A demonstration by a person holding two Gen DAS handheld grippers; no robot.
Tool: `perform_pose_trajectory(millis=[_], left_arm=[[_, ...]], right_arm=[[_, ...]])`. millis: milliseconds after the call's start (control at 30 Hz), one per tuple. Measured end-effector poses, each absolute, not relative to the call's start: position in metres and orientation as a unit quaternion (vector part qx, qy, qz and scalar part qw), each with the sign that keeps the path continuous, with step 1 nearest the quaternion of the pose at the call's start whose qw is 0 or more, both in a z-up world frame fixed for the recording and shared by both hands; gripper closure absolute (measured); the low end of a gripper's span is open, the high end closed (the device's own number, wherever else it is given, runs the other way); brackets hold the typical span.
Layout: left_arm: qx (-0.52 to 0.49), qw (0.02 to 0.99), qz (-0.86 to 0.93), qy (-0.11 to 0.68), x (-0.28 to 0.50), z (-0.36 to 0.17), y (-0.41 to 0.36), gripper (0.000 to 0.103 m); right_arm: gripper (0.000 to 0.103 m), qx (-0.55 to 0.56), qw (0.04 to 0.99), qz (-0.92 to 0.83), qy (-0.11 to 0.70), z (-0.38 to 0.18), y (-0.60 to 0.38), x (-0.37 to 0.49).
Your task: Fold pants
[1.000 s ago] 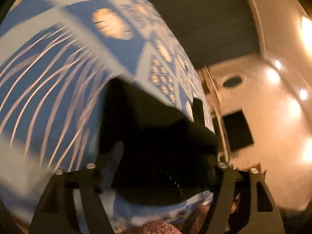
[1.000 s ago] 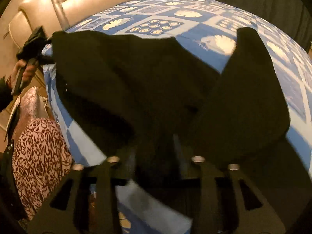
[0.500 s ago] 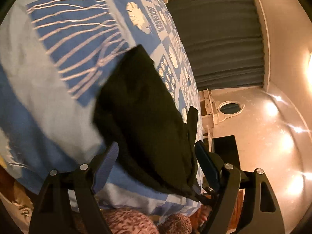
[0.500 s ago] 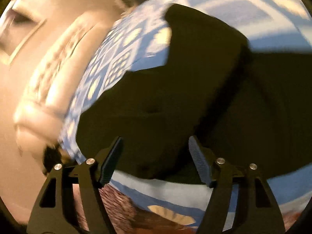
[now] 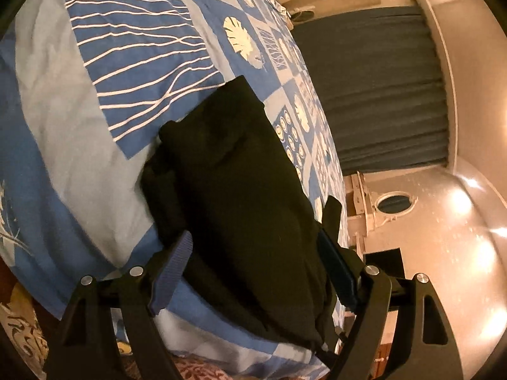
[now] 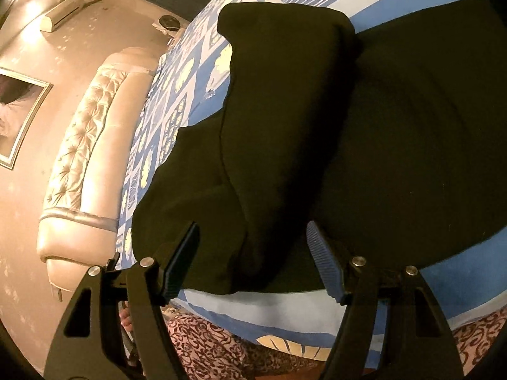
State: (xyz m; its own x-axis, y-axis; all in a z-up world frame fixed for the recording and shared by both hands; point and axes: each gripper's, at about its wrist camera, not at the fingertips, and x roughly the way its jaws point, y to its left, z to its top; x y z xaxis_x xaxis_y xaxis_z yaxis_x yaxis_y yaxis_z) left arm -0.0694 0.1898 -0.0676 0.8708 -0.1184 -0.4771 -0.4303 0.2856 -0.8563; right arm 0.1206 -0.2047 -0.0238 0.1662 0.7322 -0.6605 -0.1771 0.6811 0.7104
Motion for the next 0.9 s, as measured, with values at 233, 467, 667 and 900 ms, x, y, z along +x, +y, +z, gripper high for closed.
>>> perform_pose_trajectory(millis=[233, 467, 667, 900], left_arm=[[-0.575, 0.769, 0.149, 0.237, -0.057, -0.062, 0.189, 0.040], [-0.558, 0.756, 0.204, 0.273, -0.060, -0.072, 0.191, 0.085], [-0.551, 0.759, 0.210, 0.275, -0.061, -0.067, 0.188, 0.089], [-0.561, 0.754, 0.198, 0.279, -0.070, -0.066, 0.175, 0.090]], right_arm=[[0.033, 0.132, 0.793, 0.268, 0.531, 0.000, -0.187, 0.115], [0.046, -0.058, 0.844, 0.226, 0.482, 0.008, -0.130, 0.105], [0.084, -0.121, 0.846, 0.187, 0.485, -0.004, -0.121, 0.115], [0.089, -0.004, 0.853, 0.181, 0.490, 0.005, -0.172, 0.124]])
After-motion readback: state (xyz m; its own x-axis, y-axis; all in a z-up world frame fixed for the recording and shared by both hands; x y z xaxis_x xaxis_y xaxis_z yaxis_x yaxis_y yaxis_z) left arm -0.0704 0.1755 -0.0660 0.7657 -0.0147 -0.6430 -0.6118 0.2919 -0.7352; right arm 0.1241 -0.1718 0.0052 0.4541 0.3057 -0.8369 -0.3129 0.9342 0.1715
